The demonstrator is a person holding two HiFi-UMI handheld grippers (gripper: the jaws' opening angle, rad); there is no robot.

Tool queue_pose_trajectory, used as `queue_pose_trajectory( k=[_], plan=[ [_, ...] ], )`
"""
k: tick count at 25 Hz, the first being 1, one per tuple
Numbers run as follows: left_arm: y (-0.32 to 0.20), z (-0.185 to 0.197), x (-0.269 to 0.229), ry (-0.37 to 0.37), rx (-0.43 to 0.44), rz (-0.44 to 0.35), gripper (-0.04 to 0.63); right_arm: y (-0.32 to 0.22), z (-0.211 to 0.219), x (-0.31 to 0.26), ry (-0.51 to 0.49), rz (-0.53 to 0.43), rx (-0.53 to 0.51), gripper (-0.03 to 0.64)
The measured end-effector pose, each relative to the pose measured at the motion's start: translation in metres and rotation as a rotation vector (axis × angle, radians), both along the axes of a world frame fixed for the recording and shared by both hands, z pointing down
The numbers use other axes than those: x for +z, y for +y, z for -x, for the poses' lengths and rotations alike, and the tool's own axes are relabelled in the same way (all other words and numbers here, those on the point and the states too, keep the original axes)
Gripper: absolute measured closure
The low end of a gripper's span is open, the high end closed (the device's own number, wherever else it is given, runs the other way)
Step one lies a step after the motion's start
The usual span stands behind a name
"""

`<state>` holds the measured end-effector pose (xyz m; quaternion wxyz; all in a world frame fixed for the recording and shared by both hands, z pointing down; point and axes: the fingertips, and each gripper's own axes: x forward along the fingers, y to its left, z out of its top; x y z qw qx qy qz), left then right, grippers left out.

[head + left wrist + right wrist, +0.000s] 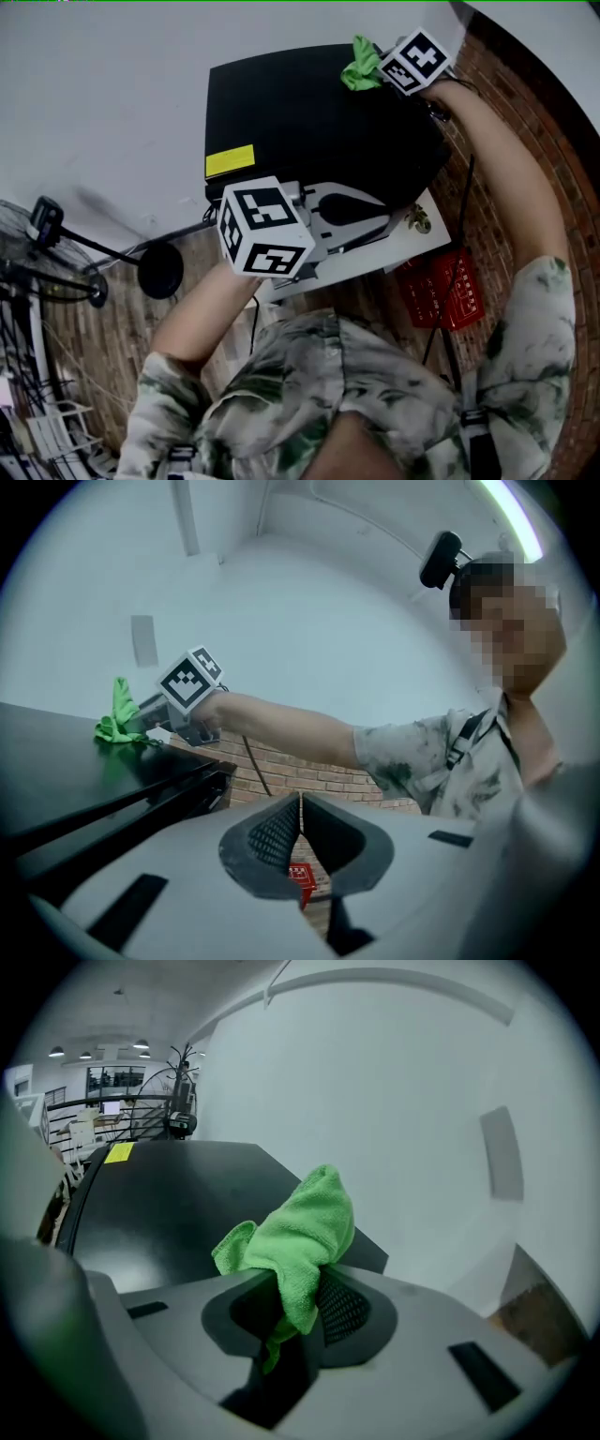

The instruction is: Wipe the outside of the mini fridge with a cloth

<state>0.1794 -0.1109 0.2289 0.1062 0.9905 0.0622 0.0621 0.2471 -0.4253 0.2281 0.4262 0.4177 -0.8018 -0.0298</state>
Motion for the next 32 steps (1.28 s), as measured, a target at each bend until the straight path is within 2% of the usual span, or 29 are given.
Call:
queue_pose_trajectory(
  k=[5, 9, 12, 18, 24, 28, 32],
  plan=[
    [-0.001, -0.009, 0.003, -0.002, 0.005, -0.001, 0.569, -0.003, -0.044, 0.002, 0.018, -0.005, 0.074, 0.509],
    [0.002, -0.013, -0.002, 0.001, 0.015, -0.01, 0.569, -0.001, -0.034, -0.011, 0.002, -0.027, 0.06, 0.509],
    [-0.004, -0.005, -0.009, 0.005, 0.02, -0.009, 0.569, -0.007, 0.01, -0.029, -0.019, -0.038, 0.001, 0.509],
    [-0.007, 0.0, -0.01, 0.009, 0.012, 0.006, 0.569, -0.008, 0.124, -0.054, -0.053, -0.076, -0.176, 0.509],
    [-0.008, 0.002, -0.011, -0.001, -0.003, -0.001, 0.569, -0.007, 0.224, -0.037, -0.023, -0.055, -0.327, 0.509],
    [-0.008, 0.005, -0.007, -0.014, 0.001, -0.002, 0.569, -0.021, 0.258, -0.016, -0.015, -0.035, -0.355, 0.509],
    [-0.01, 0.01, -0.002, -0.018, -0.007, 0.006, 0.569, -0.04, 0.257, -0.002, 0.02, -0.018, -0.33, 0.509]
  ],
)
